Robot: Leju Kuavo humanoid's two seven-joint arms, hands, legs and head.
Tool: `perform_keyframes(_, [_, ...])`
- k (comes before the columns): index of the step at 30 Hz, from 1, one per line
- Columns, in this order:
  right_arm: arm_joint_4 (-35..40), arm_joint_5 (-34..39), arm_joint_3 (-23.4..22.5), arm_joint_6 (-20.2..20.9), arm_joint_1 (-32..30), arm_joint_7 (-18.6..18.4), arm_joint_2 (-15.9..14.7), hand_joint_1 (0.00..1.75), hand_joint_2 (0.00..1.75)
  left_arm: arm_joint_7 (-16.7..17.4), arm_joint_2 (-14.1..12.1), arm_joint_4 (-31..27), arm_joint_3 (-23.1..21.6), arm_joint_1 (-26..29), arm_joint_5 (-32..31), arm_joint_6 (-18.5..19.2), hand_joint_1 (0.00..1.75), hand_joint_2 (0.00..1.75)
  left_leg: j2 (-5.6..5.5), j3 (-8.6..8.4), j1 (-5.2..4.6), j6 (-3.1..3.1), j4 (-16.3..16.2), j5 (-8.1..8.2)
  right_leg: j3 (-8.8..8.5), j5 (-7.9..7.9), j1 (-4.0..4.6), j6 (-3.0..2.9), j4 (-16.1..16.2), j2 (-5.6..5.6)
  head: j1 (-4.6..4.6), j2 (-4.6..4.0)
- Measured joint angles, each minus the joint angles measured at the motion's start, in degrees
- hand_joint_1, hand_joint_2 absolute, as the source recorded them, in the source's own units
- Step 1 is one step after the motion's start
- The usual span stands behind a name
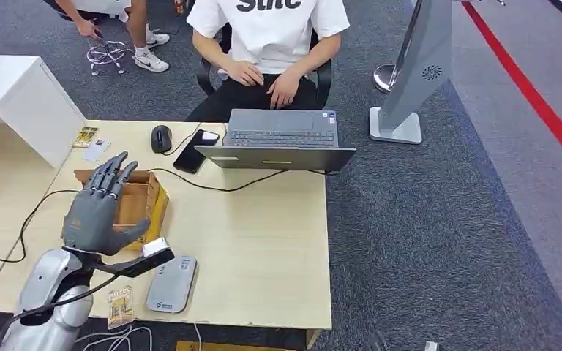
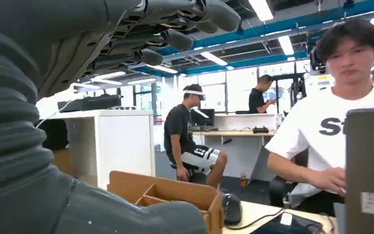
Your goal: Pass the card to the sensor for recognition and then transmit it.
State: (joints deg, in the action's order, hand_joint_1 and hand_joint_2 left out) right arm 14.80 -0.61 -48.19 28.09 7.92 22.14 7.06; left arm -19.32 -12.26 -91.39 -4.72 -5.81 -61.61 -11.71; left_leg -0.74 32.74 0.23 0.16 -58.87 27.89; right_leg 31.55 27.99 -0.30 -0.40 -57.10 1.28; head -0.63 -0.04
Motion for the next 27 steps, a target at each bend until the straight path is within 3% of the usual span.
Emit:
perform_keyframes(3, [0.00,0.17,-0.02,0.30,-0.01,0.17,-0.04,0.00,1.75,0.00,0.26,-0.81,-0.11,0.31,0.09,0.45,0.00,1.75,0.00,0.00,0.00,0.00,0.00,0.00,0.00,0.00,0.00,0.00,0.00,0.00,0.00,0.00])
perform_keyframes(5, [0.00,-0.09,-0.02,-0.13,-0.01,-0.02,-0.04,0.00,1.75,0.42,0.13,-0.83,-0.28,0.33,-0.22,3.62,0.00,1.75,-0.01,0.00,0.00,0.00,0.00,0.00,-0.01,0.00,0.00,0.00,0.00,-0.01,0.00,0.02])
perform_keyframes(7, [0.00,0.11,-0.02,-0.26,-0.06,-0.20,-0.09,0.00,1.75,1.77,-1.56,-0.37,-0.98,0.39,-1.49,8.20,0.00,1.75,0.02,0.00,0.01,0.00,0.00,0.00,0.01,0.00,0.00,0.00,0.00,0.03,0.00,0.02])
perform_keyframes(13, [-0.04,0.04,-0.11,-0.72,-0.18,-0.50,-0.50,0.00,1.75,3.39,-5.90,3.15,-2.21,0.36,-1.51,11.08,0.00,1.75,0.03,0.00,0.02,0.00,0.00,0.00,0.02,0.00,0.01,-0.01,-0.01,0.03,-0.04,0.02])
perform_keyframes(19, [-0.15,0.00,-0.11,-0.59,-0.13,-0.04,-0.57,0.00,1.75,3.30,-8.15,4.64,-3.45,0.29,-1.84,9.13,0.00,1.75,0.03,0.00,0.01,0.00,0.00,0.00,0.02,0.00,0.01,0.00,-0.01,0.03,-0.02,0.02])
perform_keyframes(27, [-0.22,-0.48,-0.09,-1.42,-0.03,-0.40,-0.57,0.00,1.75,3.30,-8.26,4.81,-4.44,0.28,-3.15,5.09,0.00,1.75,0.03,0.00,-0.02,0.00,0.00,0.00,0.01,0.00,0.00,0.00,0.00,0.02,-0.02,0.00])
